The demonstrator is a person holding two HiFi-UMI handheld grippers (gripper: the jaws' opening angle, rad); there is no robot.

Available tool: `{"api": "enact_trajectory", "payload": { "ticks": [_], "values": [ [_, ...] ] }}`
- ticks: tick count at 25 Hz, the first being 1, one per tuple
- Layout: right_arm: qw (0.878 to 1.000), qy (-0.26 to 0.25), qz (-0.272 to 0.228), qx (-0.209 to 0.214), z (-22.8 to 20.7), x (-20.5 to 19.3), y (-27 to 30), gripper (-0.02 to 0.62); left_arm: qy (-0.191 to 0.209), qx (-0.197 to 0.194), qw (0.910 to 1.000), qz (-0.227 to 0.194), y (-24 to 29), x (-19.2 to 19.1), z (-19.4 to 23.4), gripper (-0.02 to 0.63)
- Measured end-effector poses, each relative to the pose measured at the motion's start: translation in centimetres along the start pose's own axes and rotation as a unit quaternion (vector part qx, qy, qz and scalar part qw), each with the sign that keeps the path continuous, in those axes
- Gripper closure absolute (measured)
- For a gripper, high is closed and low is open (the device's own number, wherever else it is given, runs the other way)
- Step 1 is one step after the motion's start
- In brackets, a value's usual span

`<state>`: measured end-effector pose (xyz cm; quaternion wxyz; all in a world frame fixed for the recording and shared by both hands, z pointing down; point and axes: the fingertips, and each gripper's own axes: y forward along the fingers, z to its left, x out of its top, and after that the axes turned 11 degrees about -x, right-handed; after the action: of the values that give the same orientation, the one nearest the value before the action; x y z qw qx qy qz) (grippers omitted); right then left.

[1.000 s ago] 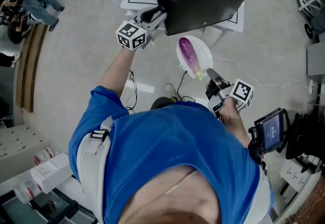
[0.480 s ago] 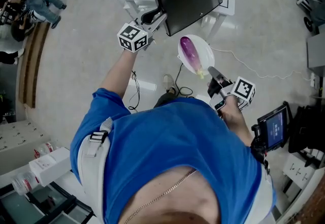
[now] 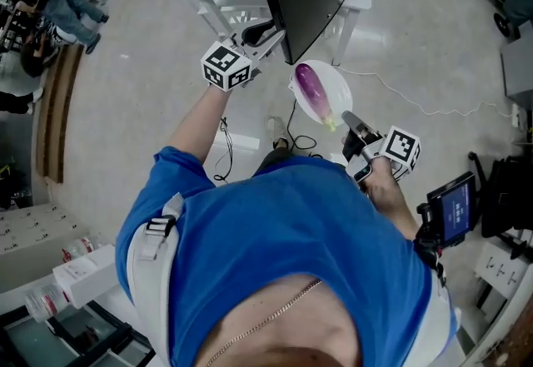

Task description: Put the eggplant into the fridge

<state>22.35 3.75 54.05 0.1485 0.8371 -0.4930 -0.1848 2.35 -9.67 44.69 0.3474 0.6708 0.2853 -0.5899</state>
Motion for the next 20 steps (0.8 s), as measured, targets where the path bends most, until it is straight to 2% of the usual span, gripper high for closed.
{"api": "enact_trajectory", "payload": {
  "ticks": [7, 20],
  "values": [
    [1.000, 0.008, -0.020, -0.007, -1.6, -2.1, -4.2, 0.584, 0.015, -0.052, 0.9985, -0.004, 2.3, 1.3, -6.1, 0.512],
    [0.997, 0.034, -0.063, -0.016, -4.3, -1.8, -6.7, 0.584, 0.040, -0.151, 0.9877, 0.006, 9.5, 1.7, -11.5, 0.531]
  ]
}}
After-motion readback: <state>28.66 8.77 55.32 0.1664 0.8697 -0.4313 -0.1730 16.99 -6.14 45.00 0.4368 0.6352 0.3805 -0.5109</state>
